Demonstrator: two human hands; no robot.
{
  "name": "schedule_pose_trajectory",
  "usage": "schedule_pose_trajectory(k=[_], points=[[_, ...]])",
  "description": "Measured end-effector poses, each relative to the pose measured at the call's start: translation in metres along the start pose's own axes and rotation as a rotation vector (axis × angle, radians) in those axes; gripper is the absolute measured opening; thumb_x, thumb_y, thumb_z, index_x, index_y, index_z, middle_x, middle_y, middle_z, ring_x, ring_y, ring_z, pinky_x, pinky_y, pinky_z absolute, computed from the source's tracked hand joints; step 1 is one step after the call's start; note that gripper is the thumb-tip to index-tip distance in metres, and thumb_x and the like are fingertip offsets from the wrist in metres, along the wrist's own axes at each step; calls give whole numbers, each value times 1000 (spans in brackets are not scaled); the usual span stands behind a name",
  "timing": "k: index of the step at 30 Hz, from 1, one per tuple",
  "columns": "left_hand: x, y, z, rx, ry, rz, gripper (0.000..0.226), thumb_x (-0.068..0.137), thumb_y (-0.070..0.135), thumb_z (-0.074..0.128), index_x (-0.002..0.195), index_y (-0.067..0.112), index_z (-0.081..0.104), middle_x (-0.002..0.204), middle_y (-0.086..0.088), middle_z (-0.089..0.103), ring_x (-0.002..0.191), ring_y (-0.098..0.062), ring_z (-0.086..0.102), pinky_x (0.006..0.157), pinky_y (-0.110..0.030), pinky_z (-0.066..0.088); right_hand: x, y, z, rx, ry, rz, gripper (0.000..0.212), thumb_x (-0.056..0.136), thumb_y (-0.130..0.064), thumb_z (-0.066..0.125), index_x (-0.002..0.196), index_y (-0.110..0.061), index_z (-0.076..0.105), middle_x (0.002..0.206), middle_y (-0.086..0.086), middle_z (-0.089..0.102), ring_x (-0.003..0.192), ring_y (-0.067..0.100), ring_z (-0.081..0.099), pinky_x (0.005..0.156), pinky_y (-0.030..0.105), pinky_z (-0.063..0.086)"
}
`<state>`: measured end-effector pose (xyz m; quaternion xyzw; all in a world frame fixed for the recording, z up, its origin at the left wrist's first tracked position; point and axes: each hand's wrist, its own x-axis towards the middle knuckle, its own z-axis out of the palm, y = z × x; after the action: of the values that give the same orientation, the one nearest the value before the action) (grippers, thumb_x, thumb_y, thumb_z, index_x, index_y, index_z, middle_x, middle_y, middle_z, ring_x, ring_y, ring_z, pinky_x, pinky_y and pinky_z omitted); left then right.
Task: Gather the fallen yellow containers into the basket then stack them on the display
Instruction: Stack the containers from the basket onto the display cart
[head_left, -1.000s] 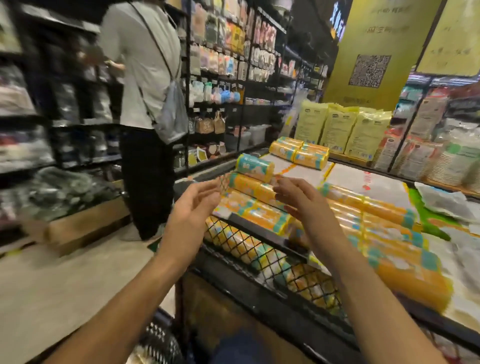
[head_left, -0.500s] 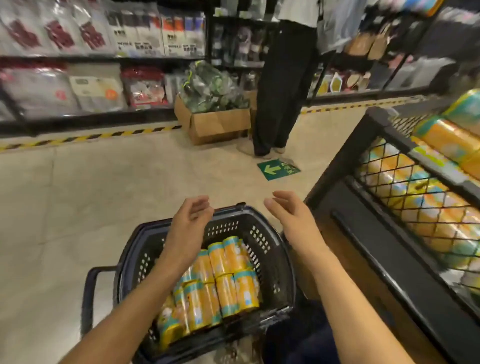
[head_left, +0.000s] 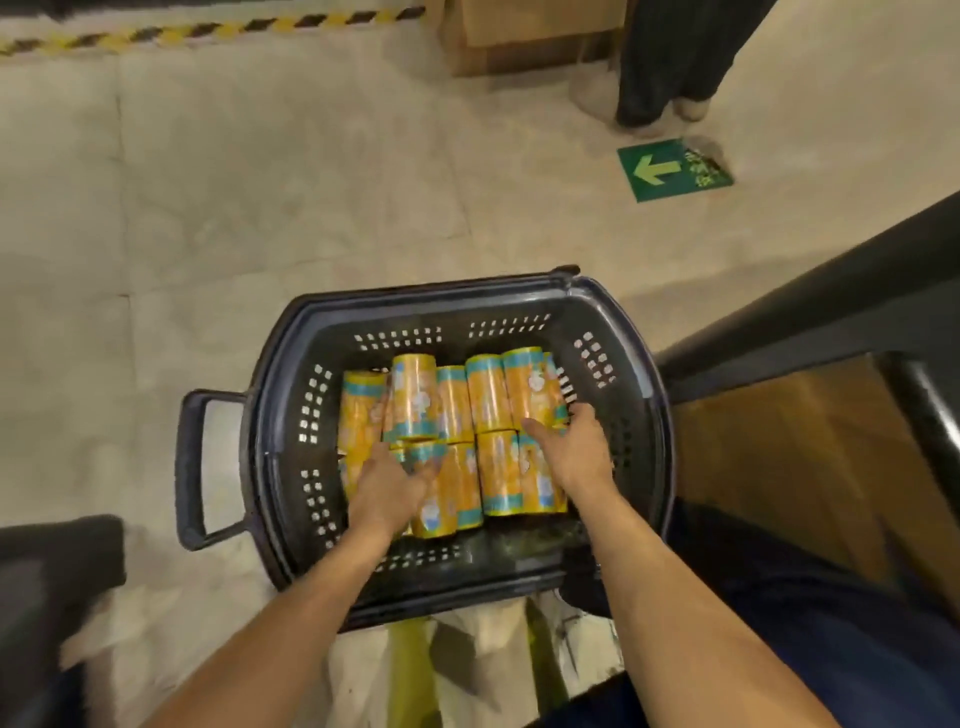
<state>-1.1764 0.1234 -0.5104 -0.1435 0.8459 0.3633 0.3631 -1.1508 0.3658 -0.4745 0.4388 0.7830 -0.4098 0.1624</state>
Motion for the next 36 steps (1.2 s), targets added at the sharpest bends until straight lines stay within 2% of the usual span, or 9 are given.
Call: schedule_pose_trajectory(k=[2,5,12,16,21,24,27,32,36], points=[[-4,10,11,78,20,-49,83,82,73,66,135,13,42,131,-7,58,119,-29,58,97,-40,46,16,12,9,-103,17,61,82,78,-56,83,135,-9,45,133,15,55,122,36,57,98,49,50],[1,13,27,232,84,-52,93,81,78,63,140,10,38,143,-11,49,128,-34,54,98,-47,46,31,33,22,-182,-16,160,87,76,-57,83,135,-8,40,137,17,51,125,39,54,98,51,49],[14,12,44,321,155,-29,83,77,73,71,124,14,37,127,-7,56,114,-31,61,83,-42,48,35,53,55,-342,-48,196,105,74,-55,86,147,-6,30,148,18,40,136,37,44,102,50,47],[22,8,46,272,108,-66,78,80,67,73,123,13,34,125,-7,52,107,-33,62,77,-38,44,42,58,55,-204,-92,269,105,73,-49,88,151,-6,32,149,17,39,139,37,38,108,48,43],[23,7,35,-49,30,-8,63,80,52,83,118,20,44,108,3,69,92,-14,69,72,-29,55,35,60,41,166,-181,334,79,68,-37,91,133,-13,53,121,6,67,109,26,64,92,35,53],[11,23,27,-182,-14,19,54,83,48,82,120,21,53,106,6,73,93,-12,71,77,-31,58,21,46,24,290,-228,258,66,69,-37,88,126,-17,62,115,3,73,104,23,69,97,42,57],[-11,52,14,-276,12,73,50,88,45,78,122,22,51,104,8,66,90,-10,65,64,-22,47,-3,14,-7,409,-224,106,48,80,-29,83,122,-20,64,108,0,74,100,19,70,93,42,58],[-60,105,-18,-448,41,280,55,79,56,81,120,27,59,106,4,75,91,-12,74,83,-41,61,-59,-37,-74,558,-62,-135,39,85,-36,81,116,-18,66,108,5,76,93,17,74,77,34,59],[-131,168,-37,-506,36,512,27,91,29,77,109,16,62,86,2,69,59,3,64,51,-16,49,-127,-48,-144,566,146,-317,41,85,-52,78,109,-24,60,102,-2,73,92,12,71,82,36,59]])
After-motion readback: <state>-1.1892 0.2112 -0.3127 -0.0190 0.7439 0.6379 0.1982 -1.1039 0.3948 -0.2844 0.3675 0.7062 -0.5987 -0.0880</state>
